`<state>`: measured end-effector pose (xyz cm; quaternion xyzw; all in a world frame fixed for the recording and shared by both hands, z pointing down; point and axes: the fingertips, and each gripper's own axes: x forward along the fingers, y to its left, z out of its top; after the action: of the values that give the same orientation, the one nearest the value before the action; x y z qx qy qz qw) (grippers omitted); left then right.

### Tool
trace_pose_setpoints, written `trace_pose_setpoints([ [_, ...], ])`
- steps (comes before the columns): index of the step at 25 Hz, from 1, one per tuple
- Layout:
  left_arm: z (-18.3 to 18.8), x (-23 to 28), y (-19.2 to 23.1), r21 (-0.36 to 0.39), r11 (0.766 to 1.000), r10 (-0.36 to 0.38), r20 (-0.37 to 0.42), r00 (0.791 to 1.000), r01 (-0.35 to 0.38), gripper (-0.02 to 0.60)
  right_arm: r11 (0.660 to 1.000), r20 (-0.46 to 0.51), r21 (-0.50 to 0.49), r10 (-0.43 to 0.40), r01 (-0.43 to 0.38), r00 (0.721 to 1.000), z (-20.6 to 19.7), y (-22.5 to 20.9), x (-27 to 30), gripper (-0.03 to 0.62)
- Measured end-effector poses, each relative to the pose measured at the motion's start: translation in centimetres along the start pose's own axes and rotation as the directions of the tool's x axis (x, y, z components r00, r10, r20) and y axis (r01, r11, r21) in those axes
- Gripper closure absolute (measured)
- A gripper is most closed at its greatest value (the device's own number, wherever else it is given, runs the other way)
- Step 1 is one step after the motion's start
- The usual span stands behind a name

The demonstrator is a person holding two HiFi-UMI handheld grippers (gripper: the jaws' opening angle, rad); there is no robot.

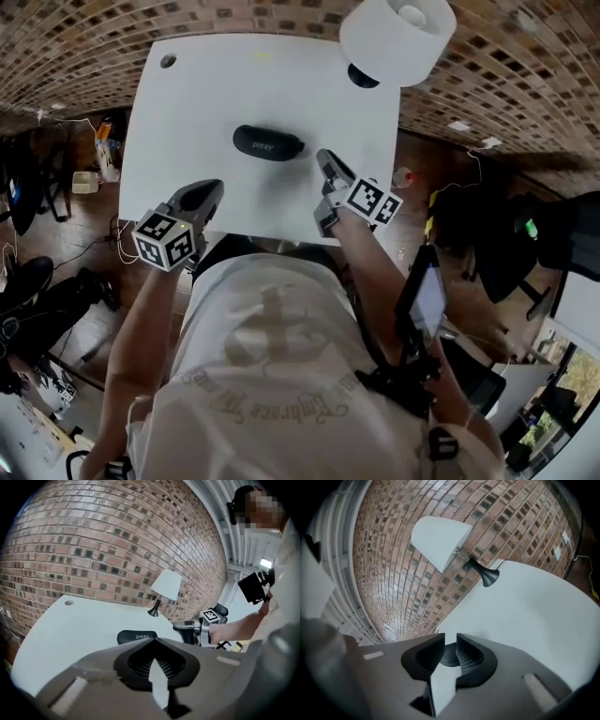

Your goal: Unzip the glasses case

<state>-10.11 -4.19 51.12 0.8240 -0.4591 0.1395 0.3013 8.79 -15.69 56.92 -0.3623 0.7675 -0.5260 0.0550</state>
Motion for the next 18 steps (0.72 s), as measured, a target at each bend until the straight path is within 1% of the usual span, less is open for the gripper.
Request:
trace_pose_setpoints([
  [3,0.0,0.3,-0.6,0.009,1.000,-0.006,-0.003,1.000,0.006,0.575,1.000,-0.012,-0.019,0.008,-0.009,1.000,-0.3,0.2,-0.7,0.553],
  [6,-0.1,0.6,-1.3,0.019,1.000,-0.025,0.003,1.000,0.025,0.575,0.998,-0.036,-0.063,0.007,-0.009,0.999,-1.1,0.6,-1.6,0.562],
  [9,-0.3,0.5,-1.3,0.023,0.998,-0.050,0.021,0.999,0.050,0.575,0.990,-0.055,-0.135,0.023,-0.030,0.998,-2.3,1.8,-2.6,0.562],
  [13,-0.5,-0.3,-0.8,0.037,0.997,-0.073,0.046,0.996,0.072,0.575,0.968,-0.052,-0.244,0.044,-0.055,0.998,-3.4,4.4,-4.1,0.562],
  [18,-1.5,-2.7,-0.9,0.067,0.991,-0.121,0.073,0.990,0.116,0.575,0.936,-0.031,-0.348,0.040,-0.048,0.999,-5.9,7.7,-5.7,0.569],
])
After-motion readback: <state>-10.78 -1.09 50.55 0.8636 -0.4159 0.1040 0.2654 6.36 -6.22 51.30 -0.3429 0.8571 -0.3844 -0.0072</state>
